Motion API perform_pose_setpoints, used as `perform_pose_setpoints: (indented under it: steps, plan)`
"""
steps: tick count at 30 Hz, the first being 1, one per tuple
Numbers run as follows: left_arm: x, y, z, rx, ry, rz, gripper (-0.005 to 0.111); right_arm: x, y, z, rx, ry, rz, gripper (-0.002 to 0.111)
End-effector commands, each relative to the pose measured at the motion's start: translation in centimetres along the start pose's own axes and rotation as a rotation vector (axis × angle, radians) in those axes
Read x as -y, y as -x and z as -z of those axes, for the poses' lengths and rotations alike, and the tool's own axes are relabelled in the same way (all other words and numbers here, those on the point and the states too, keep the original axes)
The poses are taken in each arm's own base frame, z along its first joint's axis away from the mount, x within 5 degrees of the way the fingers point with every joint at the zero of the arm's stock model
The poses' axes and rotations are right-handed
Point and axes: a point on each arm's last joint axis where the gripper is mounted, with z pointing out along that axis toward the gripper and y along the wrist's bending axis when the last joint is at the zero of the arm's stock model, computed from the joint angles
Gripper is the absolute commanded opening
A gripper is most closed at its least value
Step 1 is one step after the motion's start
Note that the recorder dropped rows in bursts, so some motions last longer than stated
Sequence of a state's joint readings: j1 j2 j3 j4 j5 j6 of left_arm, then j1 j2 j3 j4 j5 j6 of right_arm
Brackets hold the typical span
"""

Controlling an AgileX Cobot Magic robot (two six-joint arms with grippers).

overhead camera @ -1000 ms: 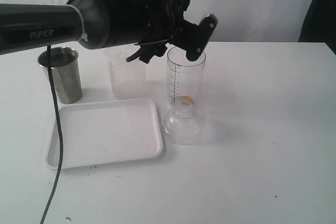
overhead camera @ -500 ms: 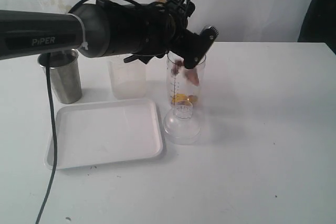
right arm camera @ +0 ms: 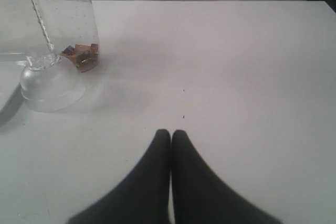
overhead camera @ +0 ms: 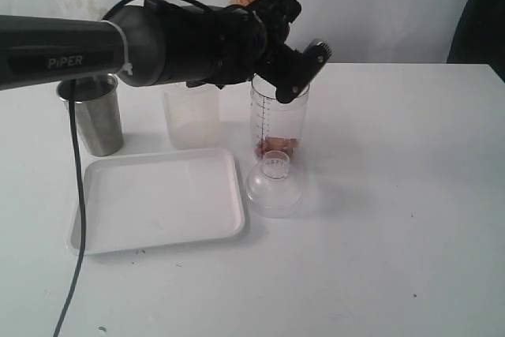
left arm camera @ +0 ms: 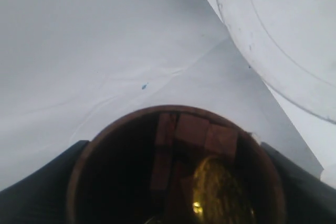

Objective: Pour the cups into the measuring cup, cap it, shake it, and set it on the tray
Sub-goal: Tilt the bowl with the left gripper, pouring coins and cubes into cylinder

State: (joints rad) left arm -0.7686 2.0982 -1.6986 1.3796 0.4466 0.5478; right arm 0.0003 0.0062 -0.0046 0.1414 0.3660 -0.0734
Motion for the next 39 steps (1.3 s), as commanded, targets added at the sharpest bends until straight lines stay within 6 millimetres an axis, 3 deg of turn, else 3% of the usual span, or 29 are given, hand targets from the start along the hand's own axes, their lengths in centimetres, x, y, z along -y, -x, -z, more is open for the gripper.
perform_pose_setpoints:
  steps: [1, 7, 15, 22, 39]
  plan:
    - [-0.5, -0.2, 0.4, -0.003, 0.026, -0.018, 0.0, 0.0, 0.0, 0.0, 0.011, 0.002, 0.0, 0.0]
    - [-0.6, -0.3, 0.4, -0.018, 0.035, -0.056, 0.0, 0.0, 0.0, 0.0, 0.011, 0.002, 0.0, 0.0]
    - [1.8, 0.4, 0.1, -0.063, 0.021, -0.259, 0.0, 0.0, 0.0, 0.0, 0.011, 0.002, 0.0, 0.0]
    - [1.7, 1.2, 0.4, -0.059, 0.051, -0.198, 0.0, 0.0, 0.0, 0.0, 0.011, 0.002, 0.0, 0.0]
    - [1.7, 1.2, 0.4, -0.064, 0.048, -0.264, 0.0, 0.0, -0.1, 0.0, 0.009, 0.003, 0.0, 0.0]
